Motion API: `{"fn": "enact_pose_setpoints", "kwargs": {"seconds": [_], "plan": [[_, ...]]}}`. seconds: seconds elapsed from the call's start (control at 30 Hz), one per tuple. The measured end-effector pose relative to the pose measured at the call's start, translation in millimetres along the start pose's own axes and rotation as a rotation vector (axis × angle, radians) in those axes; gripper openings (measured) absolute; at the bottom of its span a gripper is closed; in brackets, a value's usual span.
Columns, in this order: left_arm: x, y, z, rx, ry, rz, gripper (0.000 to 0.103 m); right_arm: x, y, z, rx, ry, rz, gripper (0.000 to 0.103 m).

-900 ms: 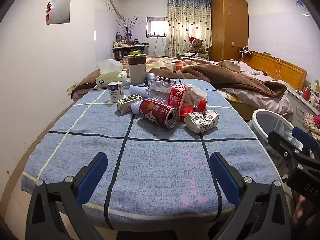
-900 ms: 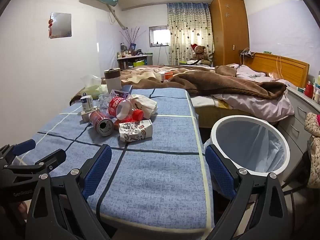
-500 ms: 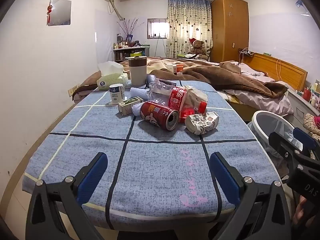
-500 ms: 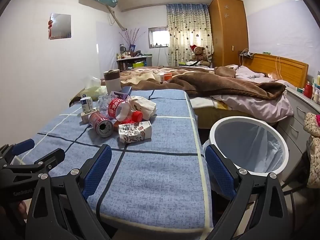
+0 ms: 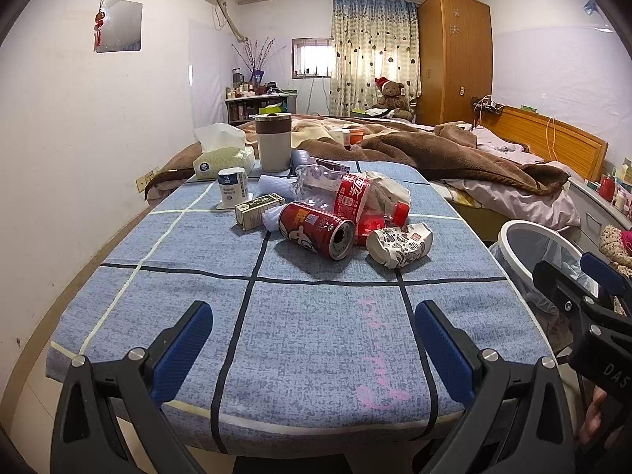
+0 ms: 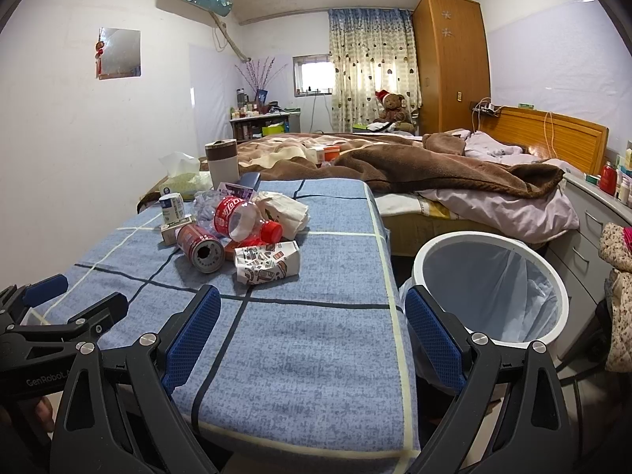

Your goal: Collect trash

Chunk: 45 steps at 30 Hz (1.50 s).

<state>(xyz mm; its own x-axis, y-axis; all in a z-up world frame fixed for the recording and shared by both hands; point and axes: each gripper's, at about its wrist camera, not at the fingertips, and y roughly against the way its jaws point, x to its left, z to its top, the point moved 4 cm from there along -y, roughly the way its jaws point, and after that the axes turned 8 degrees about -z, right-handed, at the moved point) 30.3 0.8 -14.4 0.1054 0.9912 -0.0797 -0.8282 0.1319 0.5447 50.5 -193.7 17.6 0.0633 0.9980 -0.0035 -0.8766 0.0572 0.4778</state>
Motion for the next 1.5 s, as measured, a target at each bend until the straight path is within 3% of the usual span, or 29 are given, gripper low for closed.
{"fn": "enact_pose_setpoints", "kwargs": {"seconds": [1.5], "plan": [[3.0,6.1,2.8,-0.019,-0.002,0.005,0.103,-2.5,3.7,3.5,-0.013,0.003,-0.002,0.097]]}}
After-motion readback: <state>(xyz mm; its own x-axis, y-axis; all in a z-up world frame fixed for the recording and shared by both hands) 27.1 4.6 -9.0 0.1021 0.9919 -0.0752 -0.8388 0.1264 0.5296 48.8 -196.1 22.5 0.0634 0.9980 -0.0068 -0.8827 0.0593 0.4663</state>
